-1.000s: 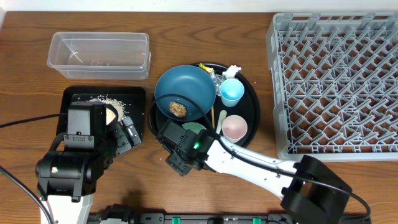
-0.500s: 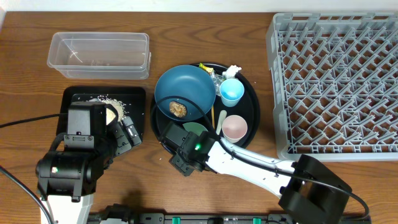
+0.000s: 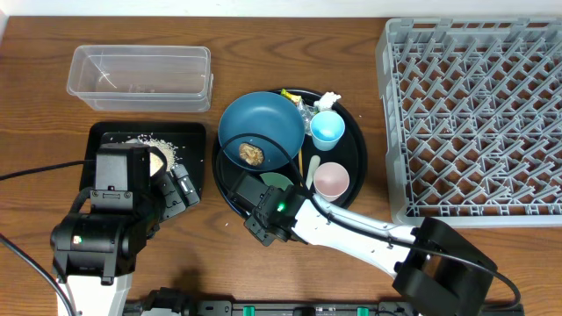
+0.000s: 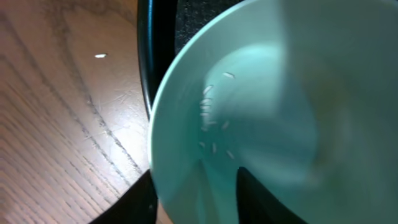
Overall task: Sort waste into correct bins and load items into the dishwasher rack
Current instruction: 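Grasp the rim of the mint-green bowl with the right gripper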
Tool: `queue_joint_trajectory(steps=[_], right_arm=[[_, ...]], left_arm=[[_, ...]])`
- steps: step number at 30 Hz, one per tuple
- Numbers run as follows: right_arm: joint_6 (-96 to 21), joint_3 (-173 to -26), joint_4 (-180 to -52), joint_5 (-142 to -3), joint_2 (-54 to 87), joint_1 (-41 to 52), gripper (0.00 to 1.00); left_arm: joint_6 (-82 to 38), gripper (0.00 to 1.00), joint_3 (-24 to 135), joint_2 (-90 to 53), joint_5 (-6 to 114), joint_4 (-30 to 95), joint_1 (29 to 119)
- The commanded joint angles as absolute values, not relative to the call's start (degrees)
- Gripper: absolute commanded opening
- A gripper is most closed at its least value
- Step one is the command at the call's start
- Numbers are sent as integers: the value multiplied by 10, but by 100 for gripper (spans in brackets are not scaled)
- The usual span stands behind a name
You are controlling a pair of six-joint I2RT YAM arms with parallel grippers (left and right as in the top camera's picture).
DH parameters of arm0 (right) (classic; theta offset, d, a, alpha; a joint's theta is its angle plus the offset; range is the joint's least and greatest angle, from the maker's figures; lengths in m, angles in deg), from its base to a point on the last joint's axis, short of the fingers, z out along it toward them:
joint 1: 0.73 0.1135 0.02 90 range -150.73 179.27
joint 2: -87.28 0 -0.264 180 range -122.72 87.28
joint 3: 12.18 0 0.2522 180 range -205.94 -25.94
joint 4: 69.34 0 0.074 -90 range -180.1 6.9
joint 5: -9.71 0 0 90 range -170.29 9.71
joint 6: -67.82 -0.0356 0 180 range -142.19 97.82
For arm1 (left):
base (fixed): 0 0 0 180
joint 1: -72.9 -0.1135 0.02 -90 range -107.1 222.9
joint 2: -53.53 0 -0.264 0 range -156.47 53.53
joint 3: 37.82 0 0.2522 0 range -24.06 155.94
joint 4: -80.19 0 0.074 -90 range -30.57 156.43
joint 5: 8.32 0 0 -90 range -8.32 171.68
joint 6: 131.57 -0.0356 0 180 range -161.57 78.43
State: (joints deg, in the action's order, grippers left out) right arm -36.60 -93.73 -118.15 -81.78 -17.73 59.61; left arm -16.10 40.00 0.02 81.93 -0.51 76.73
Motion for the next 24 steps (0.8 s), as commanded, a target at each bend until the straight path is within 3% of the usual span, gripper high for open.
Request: queue_joint_trajectory(steps=[1,4,7,15,24], right_arm=[[-376,-933,-1181,-813,-179,591,28],[-380,-933,-1180,-813,-179,591,11],[-380,-933,-1180,-813,-179,588,1],[-396,-935,-1176,-807,-178,565,1],[-395,-939,-1133,-696,-130,492,1]], left_arm=[[-164,98,406,1,826,-6,765],[-164,98,406,1,826,-6,765],[-164,98,406,1,826,-6,765],[-164,98,406,1,826,-6,765],[-164,98,406,1,826,-6,765]])
